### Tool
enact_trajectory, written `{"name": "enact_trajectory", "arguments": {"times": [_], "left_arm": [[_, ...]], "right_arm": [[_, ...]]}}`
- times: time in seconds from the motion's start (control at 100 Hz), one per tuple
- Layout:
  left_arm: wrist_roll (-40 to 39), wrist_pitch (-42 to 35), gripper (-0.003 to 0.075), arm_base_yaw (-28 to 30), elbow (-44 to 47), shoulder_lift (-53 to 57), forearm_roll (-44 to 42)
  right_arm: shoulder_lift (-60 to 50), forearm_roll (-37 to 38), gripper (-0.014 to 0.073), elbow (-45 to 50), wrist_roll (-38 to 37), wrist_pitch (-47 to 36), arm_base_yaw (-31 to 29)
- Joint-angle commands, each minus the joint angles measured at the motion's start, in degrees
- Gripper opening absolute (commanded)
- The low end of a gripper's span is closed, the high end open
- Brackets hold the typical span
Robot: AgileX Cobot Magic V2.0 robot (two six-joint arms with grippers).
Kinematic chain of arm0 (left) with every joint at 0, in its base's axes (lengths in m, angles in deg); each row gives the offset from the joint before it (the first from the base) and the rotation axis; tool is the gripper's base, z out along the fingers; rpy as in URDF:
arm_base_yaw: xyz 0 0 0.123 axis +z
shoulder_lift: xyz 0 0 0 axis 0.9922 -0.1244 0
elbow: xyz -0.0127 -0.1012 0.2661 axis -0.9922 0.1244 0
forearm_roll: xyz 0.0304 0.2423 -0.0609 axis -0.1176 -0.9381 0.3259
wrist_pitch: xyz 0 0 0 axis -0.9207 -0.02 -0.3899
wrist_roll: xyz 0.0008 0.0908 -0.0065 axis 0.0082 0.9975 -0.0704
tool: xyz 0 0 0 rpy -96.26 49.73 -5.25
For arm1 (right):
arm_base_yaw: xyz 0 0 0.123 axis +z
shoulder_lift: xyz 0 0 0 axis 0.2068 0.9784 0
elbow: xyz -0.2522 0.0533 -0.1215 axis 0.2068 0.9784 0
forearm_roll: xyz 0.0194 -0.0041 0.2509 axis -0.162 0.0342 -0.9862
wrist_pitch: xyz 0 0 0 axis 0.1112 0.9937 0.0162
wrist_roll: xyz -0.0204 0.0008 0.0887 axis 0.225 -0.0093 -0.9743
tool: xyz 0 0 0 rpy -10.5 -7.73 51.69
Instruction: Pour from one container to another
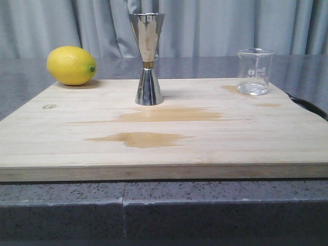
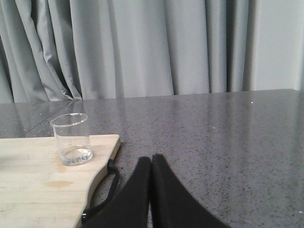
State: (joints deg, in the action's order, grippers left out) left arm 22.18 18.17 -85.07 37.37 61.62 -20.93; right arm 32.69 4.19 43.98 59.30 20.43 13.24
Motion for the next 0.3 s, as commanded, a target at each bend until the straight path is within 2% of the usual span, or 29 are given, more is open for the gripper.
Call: {"name": "enact_trajectory", "arguments": {"times": [0.0,0.29], "left_arm": [[0.1,-4.7,-0.0019,0.3,0.2,1.4,0.5],[0.1,-4.6,-0.0019,-0.4,0.2,1.4,0.5]], "right_arm": [[-1.5,0.6,-0.0071,1.0,0.2,-5.0,-0.4],[-1.5,0.6,-0.0071,1.0,0.2,-5.0,-0.4]]}}
